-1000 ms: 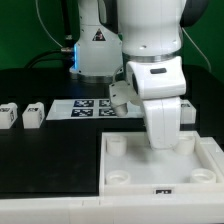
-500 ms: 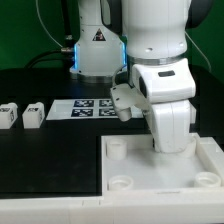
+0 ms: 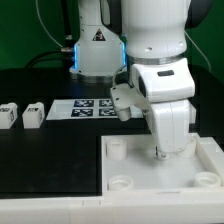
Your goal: Assemble one leg
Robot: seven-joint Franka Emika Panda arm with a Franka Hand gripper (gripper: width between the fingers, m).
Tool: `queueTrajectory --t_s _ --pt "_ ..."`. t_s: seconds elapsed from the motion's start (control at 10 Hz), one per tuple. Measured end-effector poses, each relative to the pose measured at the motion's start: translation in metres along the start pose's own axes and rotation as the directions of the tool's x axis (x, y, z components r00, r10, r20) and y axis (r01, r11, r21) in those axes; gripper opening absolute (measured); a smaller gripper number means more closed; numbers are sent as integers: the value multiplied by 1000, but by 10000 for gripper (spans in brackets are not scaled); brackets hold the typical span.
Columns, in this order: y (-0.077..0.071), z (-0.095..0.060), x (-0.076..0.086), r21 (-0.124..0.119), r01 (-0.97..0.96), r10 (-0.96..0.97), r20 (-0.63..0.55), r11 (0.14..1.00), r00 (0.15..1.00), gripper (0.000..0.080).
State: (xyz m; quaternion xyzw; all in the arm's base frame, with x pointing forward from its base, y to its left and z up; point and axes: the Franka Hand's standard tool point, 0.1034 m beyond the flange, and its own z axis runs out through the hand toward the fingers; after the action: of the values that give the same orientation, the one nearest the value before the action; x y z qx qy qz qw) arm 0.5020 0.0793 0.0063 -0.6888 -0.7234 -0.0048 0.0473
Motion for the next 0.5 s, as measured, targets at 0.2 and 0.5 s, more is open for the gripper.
queueTrajectory --t_s 0.2,0.5 --pt "0 0 0 -1 0 0 0 1000 1000 640" --pt "0 0 0 -1 -1 1 0 1000 1000 649"
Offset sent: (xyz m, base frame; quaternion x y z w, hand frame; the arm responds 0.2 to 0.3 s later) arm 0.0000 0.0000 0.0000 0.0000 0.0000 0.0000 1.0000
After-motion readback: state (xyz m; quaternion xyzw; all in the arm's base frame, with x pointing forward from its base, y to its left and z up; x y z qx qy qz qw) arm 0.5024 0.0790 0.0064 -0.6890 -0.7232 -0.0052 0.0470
